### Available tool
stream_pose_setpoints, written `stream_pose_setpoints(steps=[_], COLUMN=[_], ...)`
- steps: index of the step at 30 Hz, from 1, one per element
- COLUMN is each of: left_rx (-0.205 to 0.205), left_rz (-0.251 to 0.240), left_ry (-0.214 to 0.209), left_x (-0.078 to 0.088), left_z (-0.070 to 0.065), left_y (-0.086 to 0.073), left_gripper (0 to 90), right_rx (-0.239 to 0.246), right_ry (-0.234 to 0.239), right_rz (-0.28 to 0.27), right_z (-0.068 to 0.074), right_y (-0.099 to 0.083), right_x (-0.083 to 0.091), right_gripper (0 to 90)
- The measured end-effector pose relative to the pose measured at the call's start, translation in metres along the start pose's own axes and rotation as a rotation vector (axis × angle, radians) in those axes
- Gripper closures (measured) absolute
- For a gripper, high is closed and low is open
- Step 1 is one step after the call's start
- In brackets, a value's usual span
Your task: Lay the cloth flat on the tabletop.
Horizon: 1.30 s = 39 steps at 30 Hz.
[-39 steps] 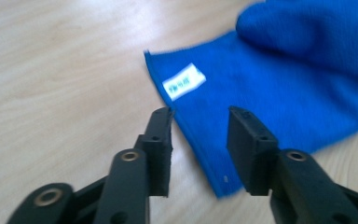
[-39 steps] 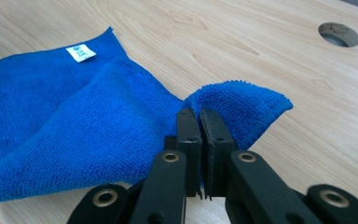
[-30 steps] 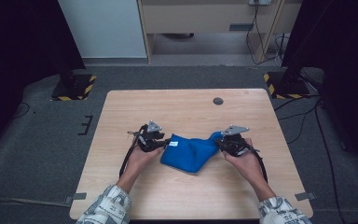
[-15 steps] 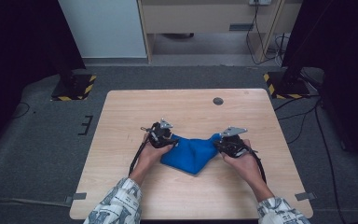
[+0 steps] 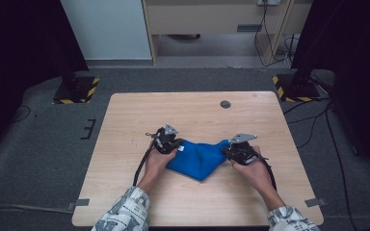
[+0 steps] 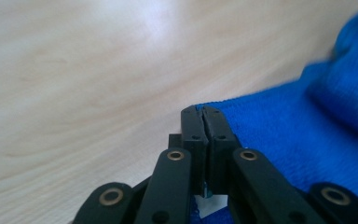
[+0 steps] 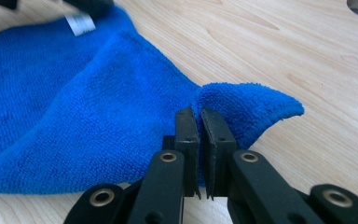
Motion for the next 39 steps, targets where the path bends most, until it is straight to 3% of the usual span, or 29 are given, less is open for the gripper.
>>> stream_pose_setpoints(steps=[3,5,12,17,18,21,23,25,27,29,32,33,36,38,39], left_rx=[-0.013,-0.006,-0.007,0.001,-0.006,-0.003,-0.002,0.001,0.002,0.008,0.008,0.010,0.008,0.007,0.001], left_rz=[-0.027,-0.025,-0.064,-0.072,-0.059,-0.062,-0.071,-0.071,-0.070,-0.066,-0.063,-0.066,-0.066,-0.065,-0.063], left_ry=[0.037,0.033,0.081,0.065,0.059,0.058,0.054,0.053,0.053,0.051,0.051,0.051,0.052,0.050,0.051], left_x=[0.014,0.020,0.038,0.040,0.038,0.037,0.039,0.040,0.041,0.040,0.039,0.040,0.040,0.040,0.040], left_z=[0.003,0.005,0.011,0.011,0.008,0.006,0.006,0.006,0.006,0.007,0.007,0.007,0.007,0.006,0.006], left_y=[0.000,-0.003,-0.006,-0.006,-0.008,-0.008,-0.007,-0.007,-0.008,-0.009,-0.010,-0.009,-0.009,-0.009,-0.009], left_gripper=[88.2,88.2,88.1,87.9,87.9,87.8,87.8,87.7,87.7,87.7,87.6,87.6,87.6,87.6,87.6], right_rx=[-0.006,-0.003,-0.011,-0.028,-0.049,-0.060,-0.082,-0.086,-0.107,-0.117,-0.137,-0.144,-0.156,-0.159,-0.171], right_ry=[0.004,0.006,0.005,0.003,0.003,-0.001,-0.016,-0.017,-0.025,-0.039,-0.034,-0.015,-0.011,-0.018,-0.044], right_rz=[0.007,0.015,0.031,0.038,0.029,0.021,0.006,-0.001,-0.006,-0.012,-0.022,-0.038,-0.059,-0.077,-0.078], right_z=[0.000,0.001,0.003,0.000,-0.001,-0.001,-0.002,-0.002,-0.003,-0.005,-0.009,-0.012,-0.015,-0.018,-0.024], right_y=[-0.004,-0.006,-0.013,-0.017,-0.018,-0.018,-0.016,-0.015,-0.014,-0.014,-0.014,-0.012,-0.009,-0.007,-0.005], right_x=[0.000,-0.001,-0.004,-0.005,-0.004,-0.002,0.002,0.004,0.007,0.010,0.013,0.015,0.019,0.022,0.023], right_gripper=[85.9,85.8,83.8,80.1,74.1,69.3,58.6,56.2,44.6,40.6,33.4,26.1,26.3,30.7,36.3])
Point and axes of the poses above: each handheld gripper's, and its own axes: x roughly backward along the jaws, y roughly out of its top, z roughly to its left, the point moved 4 cm from there along -x, roughly forward along the jaws, and after that the axes turned 4 degrees about -x, right-handed, at the moved point
